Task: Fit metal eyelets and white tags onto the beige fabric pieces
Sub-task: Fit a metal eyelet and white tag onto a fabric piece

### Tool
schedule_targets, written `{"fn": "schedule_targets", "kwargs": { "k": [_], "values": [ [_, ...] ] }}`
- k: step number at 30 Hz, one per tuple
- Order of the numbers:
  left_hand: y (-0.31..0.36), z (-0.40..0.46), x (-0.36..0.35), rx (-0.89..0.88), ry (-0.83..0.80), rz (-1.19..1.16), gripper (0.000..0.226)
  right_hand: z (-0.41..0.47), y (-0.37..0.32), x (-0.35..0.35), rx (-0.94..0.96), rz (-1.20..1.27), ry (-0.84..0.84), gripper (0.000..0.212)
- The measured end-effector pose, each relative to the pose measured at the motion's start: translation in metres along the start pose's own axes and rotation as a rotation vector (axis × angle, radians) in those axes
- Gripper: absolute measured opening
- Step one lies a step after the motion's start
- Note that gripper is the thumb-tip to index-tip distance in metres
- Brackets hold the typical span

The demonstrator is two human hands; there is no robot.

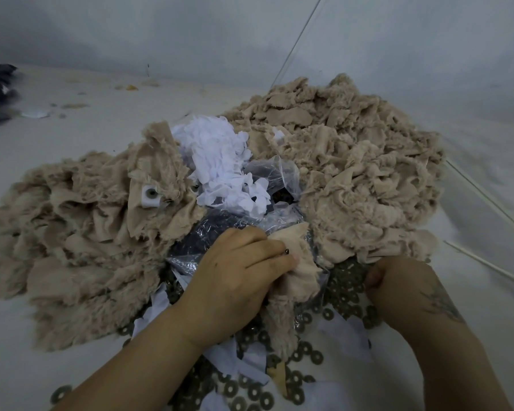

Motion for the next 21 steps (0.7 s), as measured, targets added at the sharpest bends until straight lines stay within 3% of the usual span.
{"fn": "schedule_targets", "kwargs": {
  "k": [2,4,6,8,10,16,21],
  "values": [
    [-0.004,-0.001,-0.003,0.019,-0.035,-0.007,0.032,-0.003,-0.003,0.009,0.011,0.02,0.03,0.021],
    [-0.004,-0.001,-0.004,0.039,-0.043,-0.009,0.028,-0.012,-0.009,0.03,0.106,0.13,0.335,0.006],
    [-0.005,0.0,-0.003,0.038,-0.043,-0.021,0.025,-0.026,-0.022,0.045,0.252,0.482,0.566,0.009],
    [-0.004,0.0,-0.002,0.036,-0.035,-0.038,0.026,-0.026,-0.053,0.046,0.43,0.786,0.487,0.015],
    [-0.003,0.0,-0.002,0.022,-0.01,-0.048,0.03,-0.022,-0.081,0.038,0.523,0.938,0.399,0.018],
    [-0.012,-0.002,-0.002,0.121,0.01,-0.052,0.007,-0.017,-0.106,0.024,0.696,0.884,0.548,0.017],
    [-0.02,-0.002,-0.001,0.246,0.012,-0.116,0.012,-0.021,-0.103,0.027,0.868,0.8,0.657,0.019]
  ]
}}
Point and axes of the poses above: each hand's wrist, its own z-axis towards the middle knuckle, its own x-axis out of the back of the hand, y = z × x, the point moved 7 cm from there along z, towards the middle knuckle, and after that the axes turned 8 degrees about x, right-handed, at the moved point
